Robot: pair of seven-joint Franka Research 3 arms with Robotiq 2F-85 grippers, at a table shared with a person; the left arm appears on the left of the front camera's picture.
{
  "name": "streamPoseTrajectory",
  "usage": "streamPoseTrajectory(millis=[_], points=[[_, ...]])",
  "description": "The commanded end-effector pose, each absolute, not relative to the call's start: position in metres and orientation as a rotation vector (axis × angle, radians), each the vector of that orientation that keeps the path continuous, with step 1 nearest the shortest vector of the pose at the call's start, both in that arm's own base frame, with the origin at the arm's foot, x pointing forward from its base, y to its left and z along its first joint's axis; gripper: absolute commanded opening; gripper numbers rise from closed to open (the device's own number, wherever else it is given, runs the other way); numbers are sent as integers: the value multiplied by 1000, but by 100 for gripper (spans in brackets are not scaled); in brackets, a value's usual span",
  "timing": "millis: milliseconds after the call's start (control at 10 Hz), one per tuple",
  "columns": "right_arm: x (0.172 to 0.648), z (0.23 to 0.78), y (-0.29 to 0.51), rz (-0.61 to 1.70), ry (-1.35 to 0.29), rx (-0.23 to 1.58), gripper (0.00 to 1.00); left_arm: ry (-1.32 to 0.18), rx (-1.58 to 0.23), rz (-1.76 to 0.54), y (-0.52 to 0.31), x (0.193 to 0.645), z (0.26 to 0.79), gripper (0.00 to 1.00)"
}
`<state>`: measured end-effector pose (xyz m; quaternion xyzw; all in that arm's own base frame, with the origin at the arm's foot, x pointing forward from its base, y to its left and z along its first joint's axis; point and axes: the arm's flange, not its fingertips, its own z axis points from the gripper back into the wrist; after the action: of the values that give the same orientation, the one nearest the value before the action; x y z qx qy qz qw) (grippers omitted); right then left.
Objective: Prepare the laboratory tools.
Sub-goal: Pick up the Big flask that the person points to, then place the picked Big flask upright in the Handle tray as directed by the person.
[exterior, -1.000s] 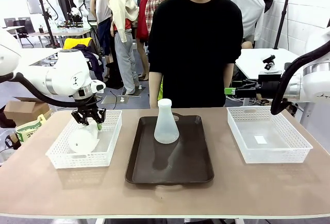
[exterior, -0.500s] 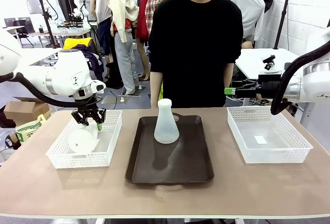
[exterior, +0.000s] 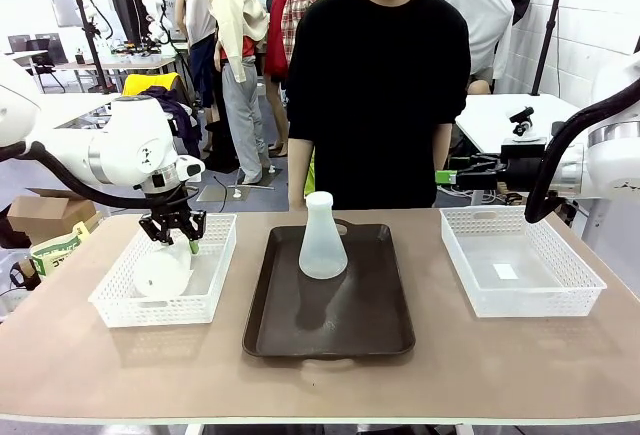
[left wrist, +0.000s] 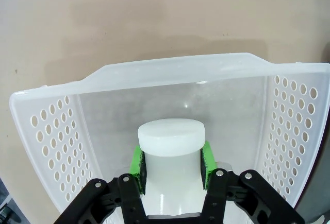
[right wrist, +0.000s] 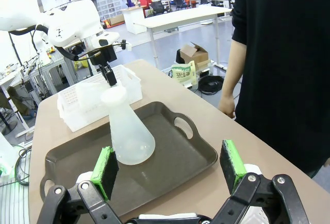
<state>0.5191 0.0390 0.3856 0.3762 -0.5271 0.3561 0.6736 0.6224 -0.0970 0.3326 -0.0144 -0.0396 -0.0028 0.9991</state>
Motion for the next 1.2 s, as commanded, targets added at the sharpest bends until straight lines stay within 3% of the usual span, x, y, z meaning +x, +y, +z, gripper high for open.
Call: streamPoseTrajectory(millis=[0,1100], points=[[518,385,40,801,-1183,841,100,-88,-13,-13,-96,623,333,0],[518,385,40,801,-1183,841,100,-88,-13,-13,-96,623,333,0]])
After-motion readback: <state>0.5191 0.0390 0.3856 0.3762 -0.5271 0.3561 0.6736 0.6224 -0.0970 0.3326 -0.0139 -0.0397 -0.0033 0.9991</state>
